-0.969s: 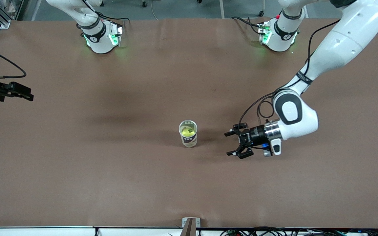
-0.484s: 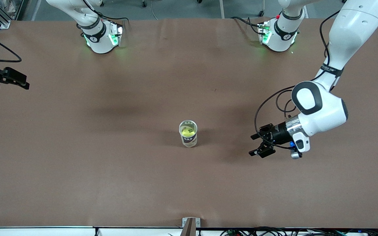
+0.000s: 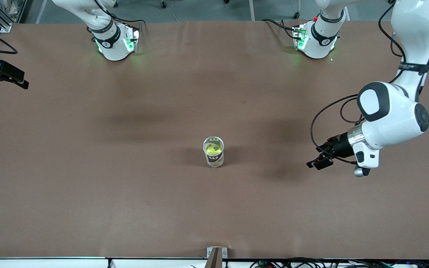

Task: Insert tennis ball vertically with right arm

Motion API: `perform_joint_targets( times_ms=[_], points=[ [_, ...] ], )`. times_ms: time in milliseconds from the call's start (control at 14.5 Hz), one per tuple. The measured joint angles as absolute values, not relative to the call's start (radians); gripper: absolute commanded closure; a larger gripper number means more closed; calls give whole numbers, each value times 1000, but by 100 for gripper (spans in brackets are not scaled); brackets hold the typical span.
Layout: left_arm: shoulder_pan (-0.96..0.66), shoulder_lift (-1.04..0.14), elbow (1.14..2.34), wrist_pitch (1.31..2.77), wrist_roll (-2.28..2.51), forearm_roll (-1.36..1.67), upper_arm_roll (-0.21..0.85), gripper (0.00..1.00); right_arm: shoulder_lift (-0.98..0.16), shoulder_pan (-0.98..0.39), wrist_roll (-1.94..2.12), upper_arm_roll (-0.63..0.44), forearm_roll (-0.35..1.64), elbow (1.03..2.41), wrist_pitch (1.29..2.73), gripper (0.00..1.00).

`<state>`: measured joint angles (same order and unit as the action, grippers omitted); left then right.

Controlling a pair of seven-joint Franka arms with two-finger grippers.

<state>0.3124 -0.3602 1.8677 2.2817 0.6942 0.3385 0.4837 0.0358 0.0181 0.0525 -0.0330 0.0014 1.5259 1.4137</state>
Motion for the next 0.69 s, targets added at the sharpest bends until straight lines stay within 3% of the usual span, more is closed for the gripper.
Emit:
perform_joint_targets(
  times_ms=[692],
  points=[
    [315, -219, 1755, 2080, 447, 180, 376, 0, 42, 18, 53, -37, 6, 1527, 1406, 0]
  ],
)
